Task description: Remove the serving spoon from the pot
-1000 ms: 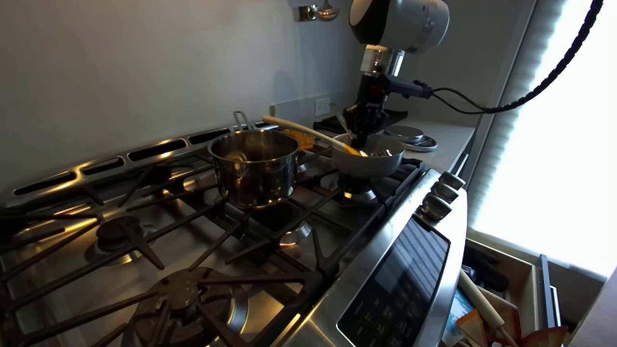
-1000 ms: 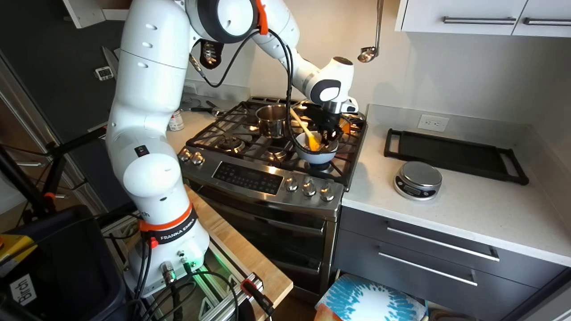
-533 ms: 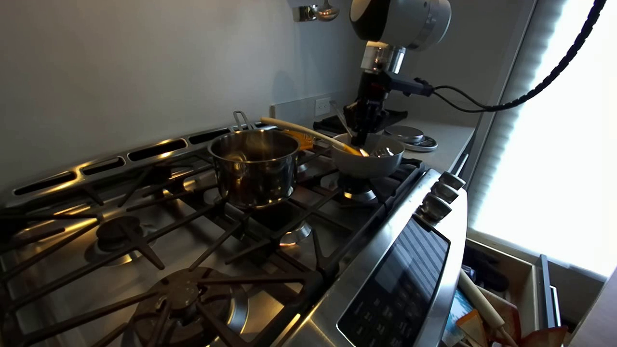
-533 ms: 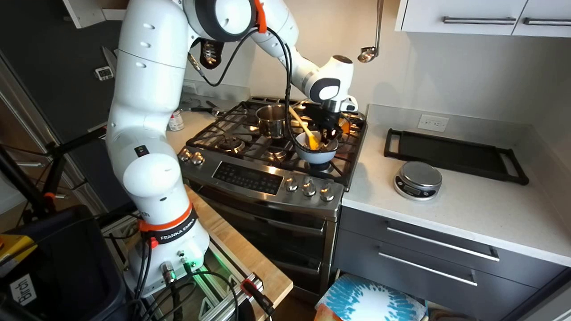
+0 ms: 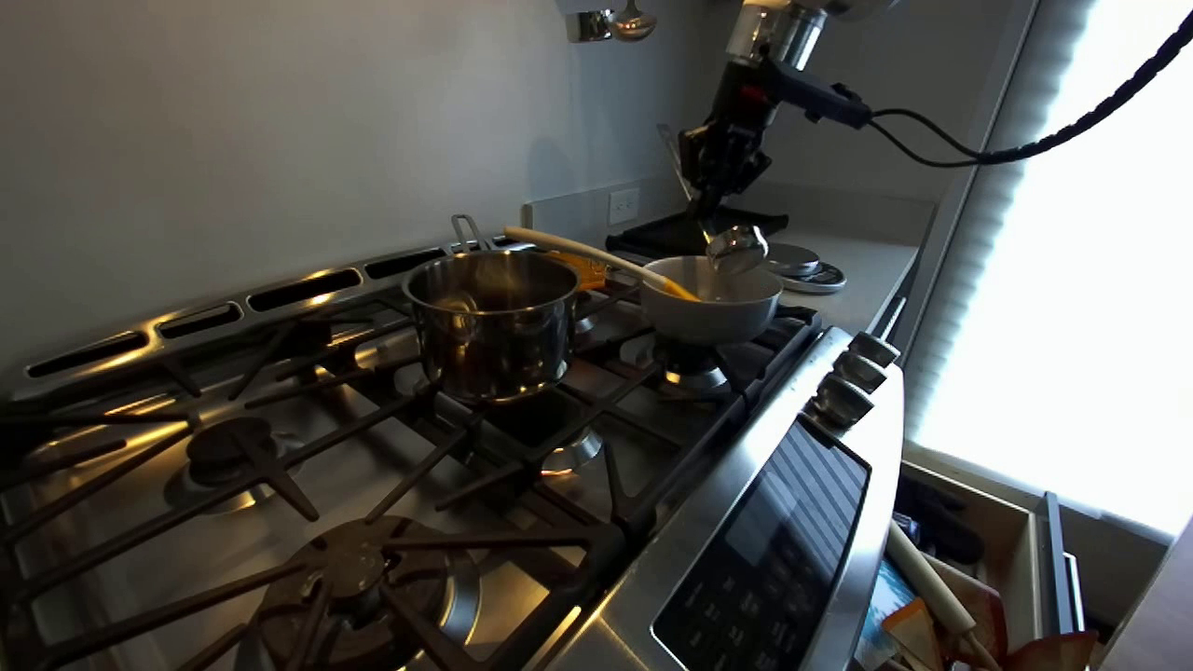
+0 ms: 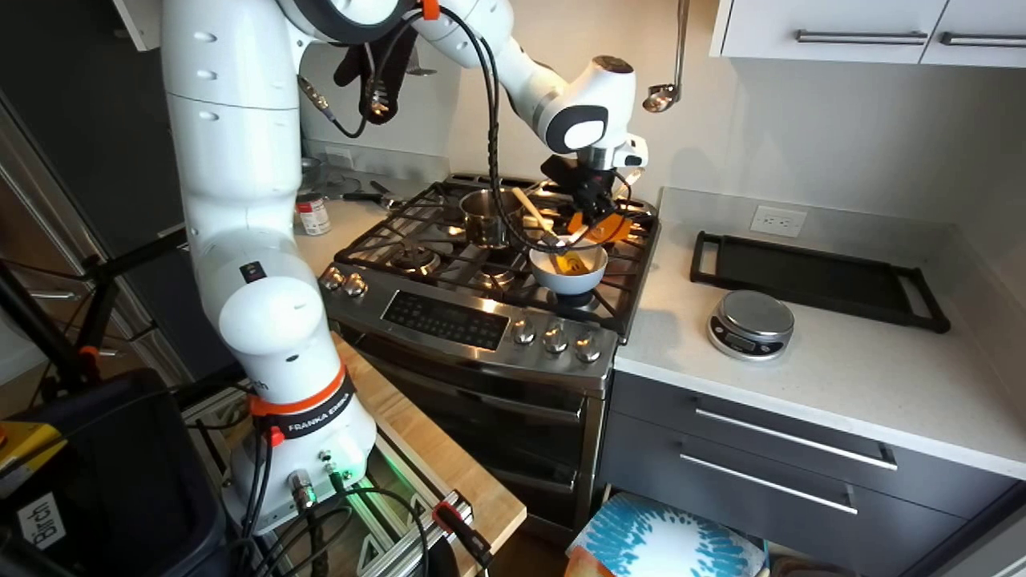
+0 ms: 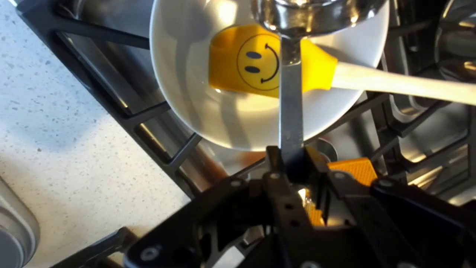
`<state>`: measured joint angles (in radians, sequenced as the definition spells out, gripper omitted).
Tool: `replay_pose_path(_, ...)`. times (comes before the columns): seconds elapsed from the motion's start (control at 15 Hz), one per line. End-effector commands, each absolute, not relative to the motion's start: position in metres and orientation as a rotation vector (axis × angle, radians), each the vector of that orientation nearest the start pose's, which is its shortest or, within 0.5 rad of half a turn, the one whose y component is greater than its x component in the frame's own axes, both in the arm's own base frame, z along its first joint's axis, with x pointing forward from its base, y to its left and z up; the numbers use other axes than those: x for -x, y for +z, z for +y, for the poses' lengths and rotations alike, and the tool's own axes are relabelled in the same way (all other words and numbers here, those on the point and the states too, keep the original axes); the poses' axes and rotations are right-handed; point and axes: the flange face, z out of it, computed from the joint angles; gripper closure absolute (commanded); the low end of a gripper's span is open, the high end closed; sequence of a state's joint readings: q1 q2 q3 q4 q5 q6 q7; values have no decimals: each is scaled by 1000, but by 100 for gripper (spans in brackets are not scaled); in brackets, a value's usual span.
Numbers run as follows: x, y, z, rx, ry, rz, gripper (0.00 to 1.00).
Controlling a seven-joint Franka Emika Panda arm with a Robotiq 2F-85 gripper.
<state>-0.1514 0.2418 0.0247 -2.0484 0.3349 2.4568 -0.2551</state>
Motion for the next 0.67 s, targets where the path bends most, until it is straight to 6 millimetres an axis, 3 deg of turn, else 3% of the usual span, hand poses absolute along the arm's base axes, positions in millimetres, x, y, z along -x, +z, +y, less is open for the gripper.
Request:
replay_pose_path(0.0, -567, 368, -117, 2833, -434, 391, 95)
replay_pose_path(0.2, -541, 371, -171, 2746, -488, 624, 95)
replay_pose_path(0.6, -470, 347, -302, 2481, -525, 1046, 95)
